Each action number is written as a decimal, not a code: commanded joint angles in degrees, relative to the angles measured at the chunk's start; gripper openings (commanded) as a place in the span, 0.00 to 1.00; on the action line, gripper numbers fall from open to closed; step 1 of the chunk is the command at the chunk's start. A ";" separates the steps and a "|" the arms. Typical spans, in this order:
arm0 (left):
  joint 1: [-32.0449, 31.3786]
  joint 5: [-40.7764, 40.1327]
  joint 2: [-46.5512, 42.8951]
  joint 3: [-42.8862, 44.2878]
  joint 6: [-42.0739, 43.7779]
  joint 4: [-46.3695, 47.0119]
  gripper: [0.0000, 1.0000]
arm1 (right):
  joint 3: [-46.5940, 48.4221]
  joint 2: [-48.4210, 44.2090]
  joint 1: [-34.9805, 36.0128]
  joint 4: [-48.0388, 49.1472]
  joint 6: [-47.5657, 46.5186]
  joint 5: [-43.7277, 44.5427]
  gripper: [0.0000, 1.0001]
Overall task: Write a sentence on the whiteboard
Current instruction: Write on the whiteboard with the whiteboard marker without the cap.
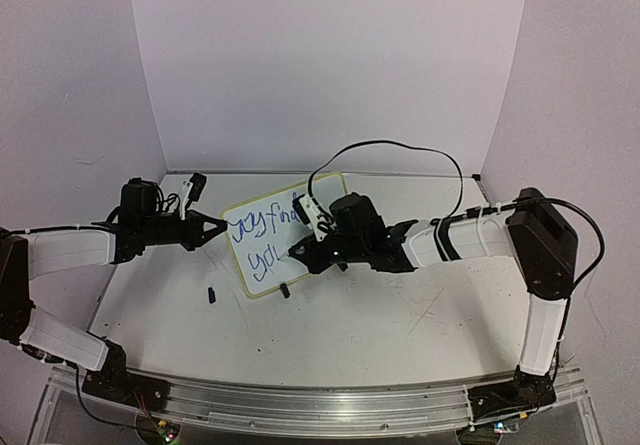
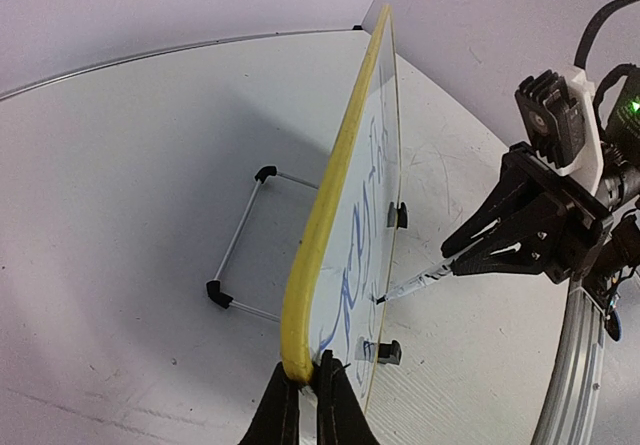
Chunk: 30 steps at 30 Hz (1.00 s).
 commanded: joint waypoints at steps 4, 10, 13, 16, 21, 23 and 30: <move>-0.19 -3.15 0.32 1.33 4.59 -2.04 0.00 | -1.65 -1.55 0.24 1.19 1.27 0.13 0.00; -0.27 -3.19 0.43 1.28 4.55 -2.04 0.00 | -1.63 -2.35 0.04 1.50 2.48 2.99 0.00; -0.30 -3.17 0.38 1.25 4.58 -2.03 0.00 | -1.35 -2.52 -0.15 1.91 2.81 3.92 0.00; -0.37 -3.21 0.26 1.24 4.53 -2.04 0.00 | -0.70 -2.54 -0.57 2.34 3.14 4.90 0.00; -0.38 -3.25 0.16 1.15 4.44 -2.04 0.00 | 0.42 -2.50 -1.37 2.46 2.93 5.69 0.00; -0.46 -3.25 0.11 1.15 4.44 -2.04 0.00 | 0.65 -2.54 -1.57 2.46 2.80 5.79 0.00; -0.53 -3.25 0.19 1.15 4.57 -2.04 0.00 | 1.81 -2.80 -2.11 2.48 1.94 5.72 0.00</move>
